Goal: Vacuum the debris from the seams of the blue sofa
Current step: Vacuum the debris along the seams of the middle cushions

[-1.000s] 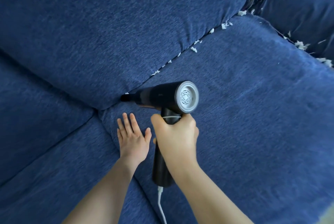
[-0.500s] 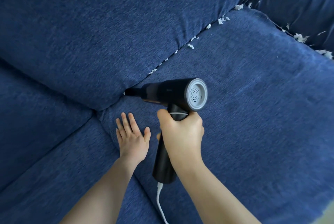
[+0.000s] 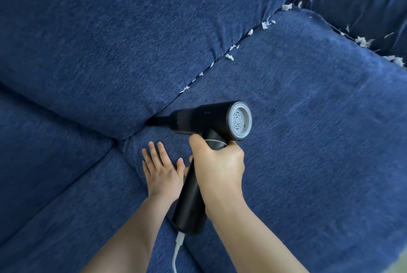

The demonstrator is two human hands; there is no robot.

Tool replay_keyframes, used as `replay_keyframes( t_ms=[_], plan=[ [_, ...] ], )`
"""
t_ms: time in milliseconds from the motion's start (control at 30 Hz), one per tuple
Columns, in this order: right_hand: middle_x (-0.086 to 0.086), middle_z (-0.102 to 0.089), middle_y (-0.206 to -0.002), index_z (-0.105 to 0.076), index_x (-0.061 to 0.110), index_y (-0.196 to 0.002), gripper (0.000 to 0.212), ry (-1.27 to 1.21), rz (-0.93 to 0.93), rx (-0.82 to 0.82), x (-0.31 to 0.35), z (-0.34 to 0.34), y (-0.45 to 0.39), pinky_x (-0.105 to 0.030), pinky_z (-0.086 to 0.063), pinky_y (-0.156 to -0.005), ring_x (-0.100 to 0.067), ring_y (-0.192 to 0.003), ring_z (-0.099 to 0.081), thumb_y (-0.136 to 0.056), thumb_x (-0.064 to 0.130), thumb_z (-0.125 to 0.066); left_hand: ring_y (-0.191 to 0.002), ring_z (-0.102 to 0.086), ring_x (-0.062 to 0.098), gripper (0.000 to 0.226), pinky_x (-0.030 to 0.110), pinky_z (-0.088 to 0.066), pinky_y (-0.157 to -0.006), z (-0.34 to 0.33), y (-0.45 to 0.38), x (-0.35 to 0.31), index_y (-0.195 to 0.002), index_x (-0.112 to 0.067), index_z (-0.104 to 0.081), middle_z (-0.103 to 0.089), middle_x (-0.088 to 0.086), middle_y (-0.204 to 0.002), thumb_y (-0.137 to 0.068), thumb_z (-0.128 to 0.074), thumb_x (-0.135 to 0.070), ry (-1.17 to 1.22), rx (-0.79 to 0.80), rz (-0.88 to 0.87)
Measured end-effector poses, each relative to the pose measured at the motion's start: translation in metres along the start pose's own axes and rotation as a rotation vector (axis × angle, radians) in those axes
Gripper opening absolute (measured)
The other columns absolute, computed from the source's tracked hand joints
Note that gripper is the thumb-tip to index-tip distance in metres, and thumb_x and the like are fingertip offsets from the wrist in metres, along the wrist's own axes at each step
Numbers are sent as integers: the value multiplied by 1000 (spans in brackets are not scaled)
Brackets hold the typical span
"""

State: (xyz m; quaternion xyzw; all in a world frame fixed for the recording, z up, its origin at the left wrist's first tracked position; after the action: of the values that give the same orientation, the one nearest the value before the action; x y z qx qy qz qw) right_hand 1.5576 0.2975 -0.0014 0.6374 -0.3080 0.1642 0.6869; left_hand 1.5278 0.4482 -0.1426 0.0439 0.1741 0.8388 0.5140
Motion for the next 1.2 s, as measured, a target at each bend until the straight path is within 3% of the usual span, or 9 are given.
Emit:
replay_keyframes(
  t_ms=[33, 167, 300, 400, 533, 667, 967, 1100, 1200],
  plan=[
    [-1, -78, -82, -69, 21, -84, 36, -11, -12, 3, -1, -1, 0, -47, -62, -85, -28, -86, -75, -56, 44, -65, -146, -1, 43, 94, 55, -16, -116, 1, 0, -1, -152, -2, -8, 2, 23, -159, -82, 19, -58, 8, -2, 1],
    [-3, -79, -86, -68, 21, -84, 39, -68, -69, -2, -1, -12, 0, -48, -61, -89, -30, -92, -75, -53, 44, -66, -141, -20, 48, 86, 62, -31, -107, -13, -6, 12, -149, 1, -23, -19, 26, -155, -95, 6, -59, -18, 43, 37],
    [-3, -78, -80, -69, 20, -84, 39, -72, -65, 7, 2, -4, 0, -49, -62, -86, -30, -86, -76, -53, 44, -67, -144, -9, 46, 74, 58, -19, -113, -6, -5, 8, -150, 1, -16, -11, 26, -157, -95, -29, -48, -35, 37, 9],
    [-5, -74, -69, -67, 16, -81, 34, -59, -10, 13, 12, 20, -3, -48, -64, -75, -30, -67, -75, -56, 39, -70, -145, 0, 43, 72, 55, -8, -117, 3, -14, -1, -149, -1, -17, -5, 23, -158, -93, -49, -33, 56, -17, 11],
    [-4, -67, -58, -63, 13, -80, 15, -109, 40, 0, 35, 46, -16, -38, -59, -60, -22, -42, -64, -76, 22, -73, -147, 9, 31, 71, 50, 3, -118, 14, -48, -26, -152, -11, -5, 2, 10, -161, -97, -42, -35, 97, -65, -29],
    [-5, -69, -64, -64, 14, -80, 12, -110, 74, 10, 49, 50, -27, -35, -57, -58, -22, -45, -66, -76, 21, -72, -147, 13, 27, 69, 50, 5, -118, 19, -72, -65, -153, -18, -5, 6, 9, -162, -98, -36, -44, 61, -67, -150],
    [-4, -72, -72, -65, 14, -85, 11, -74, 133, -16, 73, 70, -41, -35, -58, -61, -17, -44, -67, -80, 22, -72, -148, 11, 32, 74, 51, 0, -119, 5, -61, -73, -154, -17, 0, 7, 11, -161, -93, -20, -55, -104, -81, -130],
    [-4, -74, -74, -65, 20, -81, 21, -63, 152, -35, 77, 62, -47, -44, -63, -68, -31, -72, -76, -66, 33, -71, -148, 10, 32, 75, 52, -1, -119, 4, -62, -75, -154, -16, -2, 5, 11, -161, -92, -19, -55, -128, -79, -128],
    [-2, -71, -67, -64, 17, -82, 12, -67, 178, -33, 82, 69, -46, -36, -60, -61, -22, -54, -71, -78, 24, -73, -147, 9, 33, 75, 52, -1, -119, 3, -61, -75, -154, -15, 0, 7, 13, -161, -92, -16, -55, -148, -70, -126]
  ],
)
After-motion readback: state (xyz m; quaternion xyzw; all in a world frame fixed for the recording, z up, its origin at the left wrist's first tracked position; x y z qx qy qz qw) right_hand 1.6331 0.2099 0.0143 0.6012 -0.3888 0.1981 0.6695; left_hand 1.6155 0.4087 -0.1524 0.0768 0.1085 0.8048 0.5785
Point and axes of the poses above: each hand's wrist, its own y-axis away from the middle knuckle, its own z-axis out of the back of the hand, x = y × z, the point moved 3 cm from there along -y, towards the middle knuckle
